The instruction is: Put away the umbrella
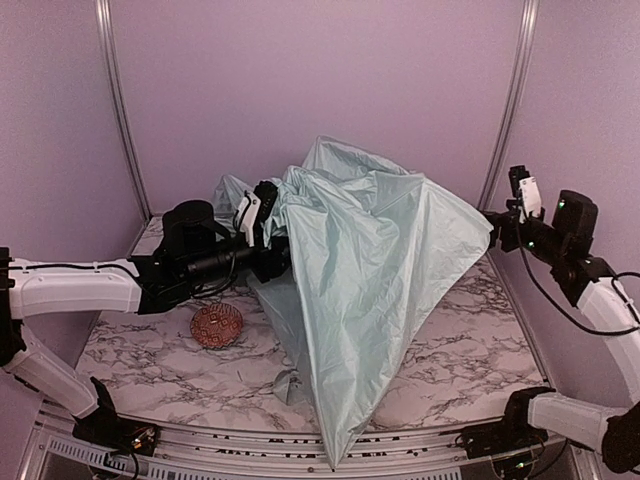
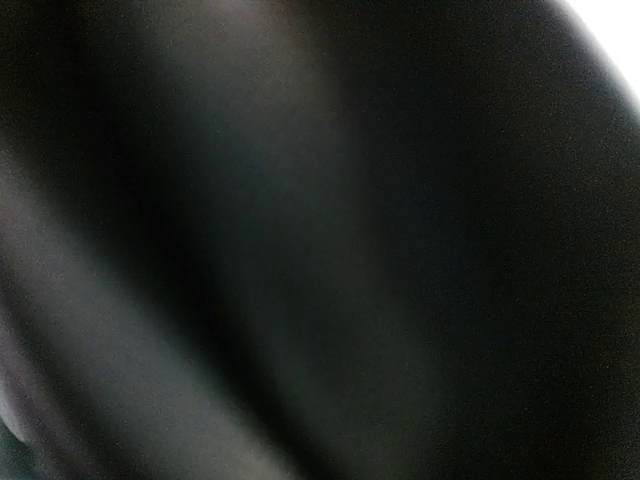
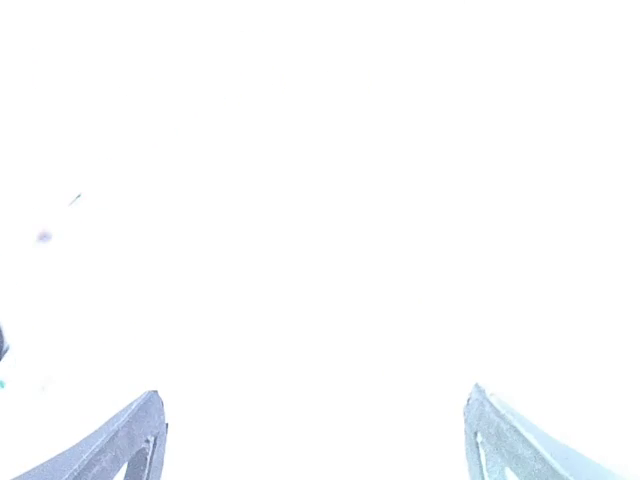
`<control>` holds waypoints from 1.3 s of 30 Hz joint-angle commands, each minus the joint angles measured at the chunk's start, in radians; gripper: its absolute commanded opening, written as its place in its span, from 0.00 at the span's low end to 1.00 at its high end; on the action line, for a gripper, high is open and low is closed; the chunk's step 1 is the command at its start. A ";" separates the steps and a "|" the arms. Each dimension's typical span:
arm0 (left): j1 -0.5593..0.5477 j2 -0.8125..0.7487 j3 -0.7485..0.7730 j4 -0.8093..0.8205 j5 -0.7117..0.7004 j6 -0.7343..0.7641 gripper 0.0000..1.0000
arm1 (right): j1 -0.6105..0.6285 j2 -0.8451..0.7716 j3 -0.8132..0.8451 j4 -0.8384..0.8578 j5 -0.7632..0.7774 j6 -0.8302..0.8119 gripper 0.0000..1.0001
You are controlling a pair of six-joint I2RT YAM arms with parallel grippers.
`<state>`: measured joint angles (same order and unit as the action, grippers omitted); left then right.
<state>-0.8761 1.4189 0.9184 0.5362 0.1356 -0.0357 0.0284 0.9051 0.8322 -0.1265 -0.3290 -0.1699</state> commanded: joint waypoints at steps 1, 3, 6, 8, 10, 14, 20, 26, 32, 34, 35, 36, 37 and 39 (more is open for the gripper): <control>0.002 -0.045 0.015 -0.058 0.052 0.086 0.01 | -0.120 -0.044 0.168 0.045 -0.087 -0.044 1.00; 0.002 -0.048 0.015 -0.080 0.080 0.111 0.01 | -0.120 0.004 0.272 -0.027 -0.277 -0.108 1.00; 0.002 -0.051 0.027 -0.104 0.118 0.129 0.01 | -0.091 0.102 0.419 -0.101 -0.544 -0.079 0.99; 0.002 -0.049 0.037 -0.119 0.159 0.135 0.01 | 0.057 0.154 0.479 -0.163 -0.587 -0.082 0.97; 0.001 -0.047 0.052 -0.132 0.207 0.136 0.01 | 0.236 0.193 0.514 -0.240 -0.527 -0.187 0.96; -0.011 -0.034 0.074 -0.159 0.246 0.137 0.01 | 0.463 0.285 0.515 -0.267 -0.414 -0.225 0.97; -0.044 -0.018 0.105 -0.193 0.251 0.171 0.00 | 0.660 0.446 0.518 -0.241 -0.407 -0.225 0.99; -0.076 0.013 0.144 -0.196 0.281 0.194 0.00 | 0.741 0.571 0.535 -0.165 -0.494 -0.193 0.89; -0.075 0.011 0.151 -0.197 0.256 0.197 0.00 | 0.744 0.562 0.508 -0.140 -0.490 -0.180 0.52; -0.076 0.008 0.140 -0.197 0.230 0.197 0.02 | 0.740 0.535 0.474 -0.117 -0.475 -0.182 0.46; -0.075 0.006 0.135 -0.198 0.213 0.194 0.04 | 0.735 0.519 0.452 -0.102 -0.470 -0.179 0.44; -0.075 0.005 0.131 -0.199 0.198 0.190 0.08 | 0.728 0.505 0.428 -0.082 -0.466 -0.171 0.43; -0.075 0.005 0.126 -0.199 0.181 0.186 0.12 | 0.720 0.489 0.401 -0.055 -0.462 -0.158 0.41; -0.075 0.005 0.121 -0.199 0.149 0.182 0.18 | 0.701 0.462 0.352 0.006 -0.466 -0.119 0.36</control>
<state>-0.9478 1.4418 1.0183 0.2638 0.3508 0.1471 0.7521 1.4300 1.2499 -0.2405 -0.7918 -0.3401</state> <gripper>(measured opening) 0.465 0.399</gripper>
